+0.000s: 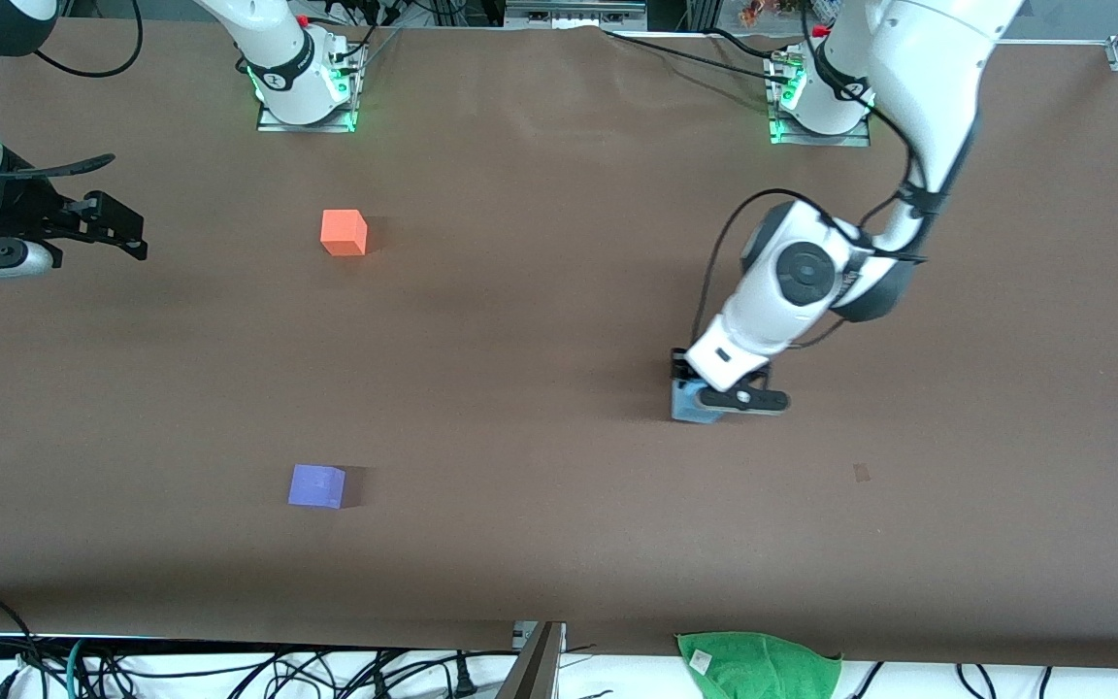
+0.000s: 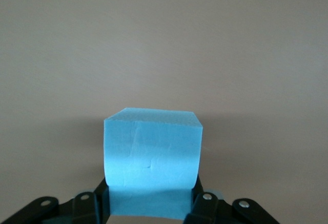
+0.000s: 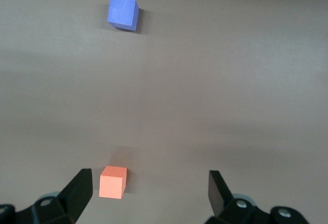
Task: Place blue block between orange and purple blocks
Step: 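Carry the blue cube with the left gripper to the table middle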
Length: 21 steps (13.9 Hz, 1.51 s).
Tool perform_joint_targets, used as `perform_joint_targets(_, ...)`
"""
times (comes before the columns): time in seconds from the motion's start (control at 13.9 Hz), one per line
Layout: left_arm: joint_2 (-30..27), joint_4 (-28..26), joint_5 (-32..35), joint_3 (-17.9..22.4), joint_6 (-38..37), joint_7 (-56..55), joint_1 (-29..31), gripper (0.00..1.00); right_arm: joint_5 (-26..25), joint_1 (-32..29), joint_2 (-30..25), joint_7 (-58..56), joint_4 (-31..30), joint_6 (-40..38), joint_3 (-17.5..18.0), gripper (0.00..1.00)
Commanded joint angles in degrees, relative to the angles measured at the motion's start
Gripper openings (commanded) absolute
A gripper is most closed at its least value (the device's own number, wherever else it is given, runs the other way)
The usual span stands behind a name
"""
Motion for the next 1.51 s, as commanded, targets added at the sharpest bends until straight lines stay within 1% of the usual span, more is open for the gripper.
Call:
perform_joint_targets(0.0, 5.1, 6.3, -0.5, 0.7, -1.4, -10.6, -6.0, 0.61, -0.2, -0.2, -0.1, 0.3, 0.4, -0.4, 0.0, 1.0)
perform_joint_targets(0.14, 7.6, 9.1, -0.5, 0.9, -1.4, -13.3, -8.8, 0.62, -0.2, -0.2, -0.1, 0.3, 0.4, -0.4, 0.0, 1.0)
perform_joint_targets(0.22, 8.1, 9.3, -0.5, 0.9, -1.4, -13.4, -9.4, 0.62, -0.2, -0.2, -0.1, 0.3, 0.3, -0.4, 0.0, 1.0)
perform_joint_targets(0.29, 8.4, 9.3, -0.5, 0.9, -1.4, -13.4, -9.6, 0.67, -0.2, -0.2, -0.1, 0.3, 0.3, -0.4, 0.0, 1.0)
perform_joint_targets(0.36, 8.9, 9.3, -0.5, 0.9, -1.4, -13.4, -10.0, 0.81, -0.2, -0.2, -0.1, 0.3, 0.4, -0.4, 0.0, 1.0)
perform_joint_targets(0.43, 9.5, 9.3, -0.4, 0.9, -1.4, -13.4, -10.5, 0.82, -0.2, -0.2, -0.1, 0.3, 0.3, -0.4, 0.0, 1.0)
perform_joint_targets(0.5, 10.1, 9.3, 0.3, 0.9, -1.4, -13.4, -10.8, 0.97, -0.2, -0.2, -0.1, 0.3, 0.4, -0.4, 0.0, 1.0)
perform_joint_targets(0.58, 10.1, 9.3, 0.4, 0.8, -1.4, -13.3, -10.8, 1.0, -0.2, -0.2, -0.1, 0.3, 0.4, -0.4, 0.0, 1.0)
perform_joint_targets(0.72, 8.8, 9.3, 0.1, 0.7, -1.9, -13.5, -10.1, 1.0, -0.2, -0.2, -0.1, 0.3, 0.4, -0.4, 0.0, 1.0)
perform_joint_targets(0.79, 7.8, 9.7, -0.3, 0.6, -4.1, -13.4, -10.0, 1.0, -0.2, -0.4, -0.1, 0.3, 0.4, -0.4, 0.0, 1.0)
perform_joint_targets(0.94, 5.3, 12.2, -0.3, 0.6, -10.5, -13.3, -9.7, 1.0, -0.2, -0.4, -0.1, 0.3, 0.3, -0.4, 0.0, 1.0)
perform_joint_targets(1.01, 3.3, 12.8, 0.0, 0.7, -13.4, -13.1, -9.2, 1.0, -0.2, -0.4, -0.1, 0.3, 0.4, -0.4, 0.0, 1.0)
perform_joint_targets(1.15, -0.3, 12.9, 0.0, 0.7, -16.6, -12.6, -6.3, 1.0, 0.7, -0.2, 0.2, 0.2, 0.4, 0.1, 0.1, 1.0)
perform_joint_targets(1.3, -3.0, 12.9, 0.0, 1.0, -18.6, -11.9, -3.2, 1.0, 3.2, -0.1, 1.2, 0.2, 0.7, 0.1, 0.2, 1.0)
perform_joint_targets(1.44, -5.1, 12.9, 0.0, 2.0, -20.2, -7.4, -0.3, 1.0, 4.7, 0.2, 2.9, 0.7, 0.9, -0.7, 0.6, 1.0)
